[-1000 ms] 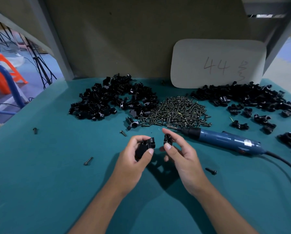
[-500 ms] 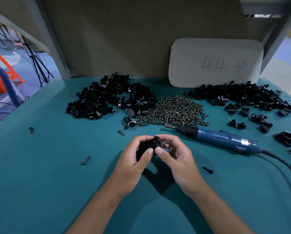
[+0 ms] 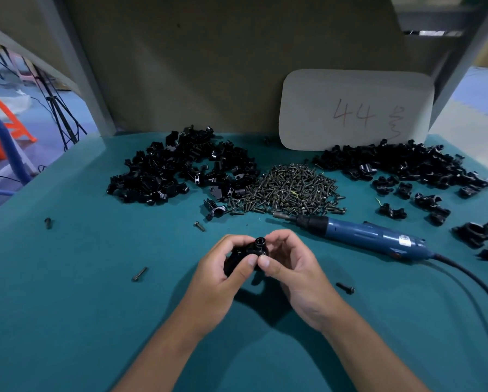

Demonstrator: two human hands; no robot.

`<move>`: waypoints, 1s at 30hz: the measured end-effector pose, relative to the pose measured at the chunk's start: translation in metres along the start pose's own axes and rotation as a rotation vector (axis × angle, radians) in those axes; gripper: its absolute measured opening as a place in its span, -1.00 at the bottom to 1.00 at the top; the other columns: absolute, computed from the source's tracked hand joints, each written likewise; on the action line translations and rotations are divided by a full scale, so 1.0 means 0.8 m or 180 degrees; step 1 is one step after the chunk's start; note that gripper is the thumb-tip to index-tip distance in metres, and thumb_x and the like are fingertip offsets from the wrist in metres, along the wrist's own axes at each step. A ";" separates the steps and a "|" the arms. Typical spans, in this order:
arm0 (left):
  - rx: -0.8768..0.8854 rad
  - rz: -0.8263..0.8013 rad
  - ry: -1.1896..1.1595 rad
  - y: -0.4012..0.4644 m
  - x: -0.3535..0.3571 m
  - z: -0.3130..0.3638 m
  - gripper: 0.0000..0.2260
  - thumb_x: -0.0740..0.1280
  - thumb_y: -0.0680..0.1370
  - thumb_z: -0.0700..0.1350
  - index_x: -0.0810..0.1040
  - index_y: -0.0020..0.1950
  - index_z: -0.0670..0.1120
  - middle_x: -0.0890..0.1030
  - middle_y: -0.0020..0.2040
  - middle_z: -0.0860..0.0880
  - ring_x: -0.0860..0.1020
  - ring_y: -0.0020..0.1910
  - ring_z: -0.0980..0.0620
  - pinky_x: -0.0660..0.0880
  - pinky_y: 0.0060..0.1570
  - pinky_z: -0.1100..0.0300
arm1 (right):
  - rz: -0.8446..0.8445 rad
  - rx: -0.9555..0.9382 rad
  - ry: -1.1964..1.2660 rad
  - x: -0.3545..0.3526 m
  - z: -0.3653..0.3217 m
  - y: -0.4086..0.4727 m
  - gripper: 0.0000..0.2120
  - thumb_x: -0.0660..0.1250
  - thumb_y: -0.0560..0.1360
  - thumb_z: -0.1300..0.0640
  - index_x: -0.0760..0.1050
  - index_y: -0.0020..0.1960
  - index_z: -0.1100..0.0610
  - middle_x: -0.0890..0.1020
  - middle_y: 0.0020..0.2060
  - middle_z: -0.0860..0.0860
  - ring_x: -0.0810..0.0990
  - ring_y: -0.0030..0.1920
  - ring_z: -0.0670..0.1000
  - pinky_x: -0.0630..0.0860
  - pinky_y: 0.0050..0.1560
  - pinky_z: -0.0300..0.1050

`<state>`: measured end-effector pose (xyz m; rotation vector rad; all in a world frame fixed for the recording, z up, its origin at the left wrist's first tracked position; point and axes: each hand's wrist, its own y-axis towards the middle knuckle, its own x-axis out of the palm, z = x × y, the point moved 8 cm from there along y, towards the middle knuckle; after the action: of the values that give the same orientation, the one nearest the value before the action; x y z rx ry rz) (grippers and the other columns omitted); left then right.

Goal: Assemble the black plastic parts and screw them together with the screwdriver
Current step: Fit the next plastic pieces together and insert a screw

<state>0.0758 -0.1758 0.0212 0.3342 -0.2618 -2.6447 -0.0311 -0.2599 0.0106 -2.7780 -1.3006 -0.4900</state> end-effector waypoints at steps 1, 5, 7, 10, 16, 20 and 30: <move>-0.0014 -0.0017 -0.0018 0.000 0.001 -0.001 -0.77 0.33 0.54 0.19 0.56 0.16 0.19 0.66 0.12 0.04 0.62 0.16 0.00 0.54 0.18 0.11 | -0.0003 0.0021 0.0012 0.000 0.001 0.000 -0.70 0.61 0.32 0.03 0.62 0.00 -0.08 0.57 -0.13 -0.11 0.49 -0.03 -0.06 0.47 0.05 -0.20; -0.0128 -0.0098 -0.0064 -0.001 0.001 -0.007 -0.76 0.34 0.54 0.21 0.56 0.17 0.20 0.68 0.12 0.04 0.64 0.13 0.05 0.53 0.11 0.26 | -0.0002 0.0091 0.0018 0.001 0.001 0.000 -0.59 0.70 0.22 -0.12 0.62 -0.04 -0.07 0.55 -0.09 0.01 0.43 0.00 0.06 0.44 0.13 -0.04; -0.0179 -0.0120 -0.0098 -0.001 0.000 -0.012 -0.73 0.35 0.54 0.23 0.56 0.19 0.19 0.68 0.12 0.03 0.65 0.11 0.03 0.56 0.12 0.20 | -0.0026 0.0092 0.0042 0.002 0.001 -0.001 -0.60 0.70 0.21 -0.13 0.62 -0.05 -0.07 0.54 -0.11 0.05 0.43 -0.02 0.06 0.49 0.07 -0.10; -0.0268 -0.0097 -0.0299 -0.001 -0.001 -0.018 -0.69 0.39 0.53 0.25 0.58 0.19 0.15 0.69 0.10 -0.04 0.67 0.10 -0.06 0.60 0.16 0.02 | 0.0056 0.0126 -0.0134 0.005 -0.004 -0.003 -0.72 0.65 0.30 -0.02 0.63 -0.06 -0.11 0.43 -0.15 0.11 0.38 -0.09 0.07 0.47 0.01 -0.10; -0.0427 0.0172 -0.0682 0.002 -0.006 -0.025 -0.61 0.39 0.48 0.21 0.59 0.17 -0.02 0.73 0.01 -0.09 0.72 -0.01 -0.13 0.62 0.12 -0.15 | 0.0215 -0.0245 -0.1528 -0.002 -0.057 0.012 -0.71 0.45 0.40 -0.22 0.57 0.11 -0.25 0.54 -0.05 -0.28 0.44 -0.12 -0.20 0.40 -0.02 -0.36; -0.0482 0.0224 -0.0565 0.003 -0.016 -0.025 -0.55 0.31 0.46 0.27 0.55 0.19 -0.01 0.75 -0.02 -0.03 0.71 -0.12 -0.03 0.58 -0.08 0.08 | 0.0708 -0.0611 -0.3339 -0.053 -0.120 0.088 -0.98 0.36 0.58 -0.06 0.56 -0.02 -0.15 0.56 -0.18 -0.21 0.50 -0.18 -0.25 0.38 -0.19 -0.42; -0.0531 0.0238 -0.0487 0.003 -0.020 -0.030 -0.76 0.28 0.46 0.30 0.56 0.06 0.29 0.74 -0.01 0.04 0.69 -0.13 0.00 0.58 -0.10 0.01 | -0.0214 0.0641 -0.4865 -0.076 -0.054 0.195 -0.91 0.46 0.55 0.04 0.57 -0.03 0.00 0.65 -0.04 0.06 0.63 -0.05 0.08 0.62 0.09 0.08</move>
<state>0.0974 -0.1738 0.0020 0.0666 -0.0985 -2.5993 0.0383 -0.4133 0.0494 -2.6606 -1.2797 1.9603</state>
